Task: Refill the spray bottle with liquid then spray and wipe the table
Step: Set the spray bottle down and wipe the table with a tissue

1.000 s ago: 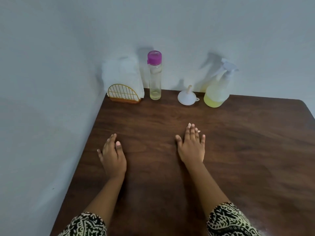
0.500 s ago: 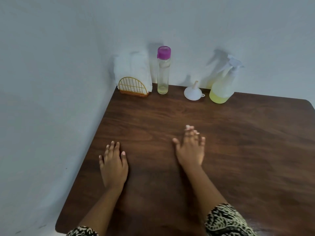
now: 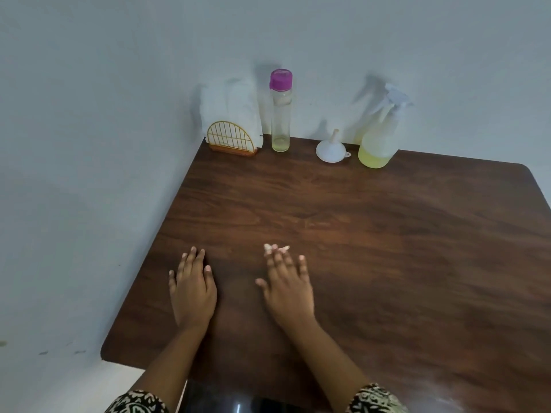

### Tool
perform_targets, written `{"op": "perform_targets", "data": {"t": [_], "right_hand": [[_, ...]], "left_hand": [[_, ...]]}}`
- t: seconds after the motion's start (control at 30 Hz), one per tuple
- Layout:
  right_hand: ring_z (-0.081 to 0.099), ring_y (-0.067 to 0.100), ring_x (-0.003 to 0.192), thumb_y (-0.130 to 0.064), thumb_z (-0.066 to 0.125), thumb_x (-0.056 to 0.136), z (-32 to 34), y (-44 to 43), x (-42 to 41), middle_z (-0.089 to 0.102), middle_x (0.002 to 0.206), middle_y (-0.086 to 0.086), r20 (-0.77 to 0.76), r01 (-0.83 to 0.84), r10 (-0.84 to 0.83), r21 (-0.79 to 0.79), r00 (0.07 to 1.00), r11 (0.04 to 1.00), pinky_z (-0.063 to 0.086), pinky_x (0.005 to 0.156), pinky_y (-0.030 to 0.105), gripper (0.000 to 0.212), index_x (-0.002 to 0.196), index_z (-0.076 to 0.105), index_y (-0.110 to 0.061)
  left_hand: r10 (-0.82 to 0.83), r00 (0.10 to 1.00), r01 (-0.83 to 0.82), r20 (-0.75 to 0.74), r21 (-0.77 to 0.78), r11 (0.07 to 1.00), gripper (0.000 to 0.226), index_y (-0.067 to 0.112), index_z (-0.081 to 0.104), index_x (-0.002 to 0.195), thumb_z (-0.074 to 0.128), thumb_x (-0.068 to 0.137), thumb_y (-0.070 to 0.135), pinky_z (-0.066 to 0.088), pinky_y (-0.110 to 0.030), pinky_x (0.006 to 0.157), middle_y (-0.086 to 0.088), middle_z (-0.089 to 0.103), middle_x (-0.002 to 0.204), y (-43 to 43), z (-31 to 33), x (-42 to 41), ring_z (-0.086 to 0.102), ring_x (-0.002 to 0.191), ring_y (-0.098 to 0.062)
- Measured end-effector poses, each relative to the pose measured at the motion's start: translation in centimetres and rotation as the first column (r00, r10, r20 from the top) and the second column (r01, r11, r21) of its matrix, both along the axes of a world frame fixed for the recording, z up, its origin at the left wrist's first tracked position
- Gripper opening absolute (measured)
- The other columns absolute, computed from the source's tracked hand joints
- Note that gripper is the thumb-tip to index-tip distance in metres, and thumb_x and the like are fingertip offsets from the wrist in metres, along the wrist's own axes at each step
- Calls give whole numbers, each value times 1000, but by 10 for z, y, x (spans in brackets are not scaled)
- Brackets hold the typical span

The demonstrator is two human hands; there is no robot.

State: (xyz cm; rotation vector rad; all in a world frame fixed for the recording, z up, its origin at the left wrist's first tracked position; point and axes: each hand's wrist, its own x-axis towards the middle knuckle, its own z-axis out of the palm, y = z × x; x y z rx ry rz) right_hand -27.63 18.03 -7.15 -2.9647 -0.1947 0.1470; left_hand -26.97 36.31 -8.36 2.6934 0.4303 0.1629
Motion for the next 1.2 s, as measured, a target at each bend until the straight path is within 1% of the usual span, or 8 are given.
{"op": "perform_targets", "data": {"t": [0.13, 0.33, 0.47, 0.6, 0.73, 0.93, 1.07, 1.2], "right_hand": [[46, 20, 132, -37, 32, 91, 0, -55, -9, 54, 138, -2, 21, 66, -66, 5, 998, 998, 33, 106, 49, 53, 136, 51, -16], [66, 18, 105, -15, 38, 77, -2, -44, -39, 71, 111, 2, 99, -234, 225, 89, 969, 968, 48, 96, 37, 49, 113, 70, -13], [68, 12, 84, -19, 37, 80, 4, -24, -66, 72, 95, -5, 148, -495, 483, 54, 863, 867, 57, 62, 21, 42, 99, 75, -18], [61, 14, 72, -20, 35, 86, 5, -52, -75, 66, 80, -5, 228, -576, 575, -67, 786, 814, 45, 37, 21, 38, 92, 72, -18], [60, 19, 76, -20, 42, 84, 6, -125, -83, 62, 84, 0, 202, -529, 529, -57, 824, 847, 49, 43, 25, 33, 101, 69, -13], [51, 24, 109, -17, 39, 99, 19, -208, -106, 55, 114, 5, 68, -51, 51, -9, 996, 999, 53, 76, 37, 30, 122, 58, -11], [47, 24, 113, -14, 40, 97, 27, -189, -132, 51, 119, 6, -4, -113, 113, 58, 994, 992, 48, 84, 36, 30, 122, 56, -10], [61, 12, 93, -13, 58, 87, 21, -168, -158, 69, 102, 5, -131, -31, 107, 480, 986, 877, 41, 77, 16, 24, 106, 73, -15]], "left_hand": [[8, 1000, -8, -30, 3, 1000, 43, 11, 48, 141, 46, 99, 16, 17, -49, 117, -7, 39, 153, -10, 1, -15, 28, 145, -23], [29, 999, -29, -43, -3, 1000, 44, 10, 46, 143, 45, 99, 15, 15, -47, 117, -8, 36, 154, -37, 1, -58, 26, 146, -24], [57, 997, -58, -47, -20, 998, 44, 9, 45, 143, 44, 99, 14, 15, -48, 117, -8, 36, 154, -56, 2, -87, 25, 146, -24], [78, 995, -79, -66, -18, 997, 46, 11, 42, 145, 43, 99, 17, 14, -48, 118, -6, 33, 156, -70, 3, -109, 23, 147, -23], [98, 992, -98, -81, 14, 995, 48, 11, 38, 147, 42, 100, 19, 12, -48, 118, -7, 31, 157, -87, 3, -126, 21, 148, -24], [153, 984, -155, -90, -9, 988, 49, 11, 33, 149, 37, 101, 21, 9, -49, 118, -7, 27, 159, -113, 5, -136, 16, 149, -25], [150, 982, -162, -115, -108, 981, 51, 13, 32, 150, 42, 100, 19, 4, -49, 118, -8, 22, 161, -133, 9, -145, 10, 150, -25], [110, 989, -136, -102, -295, 946, 47, 14, 45, 143, 51, 97, 13, 7, -46, 119, -7, 29, 158, -156, 18, -157, 17, 148, -24]]}}
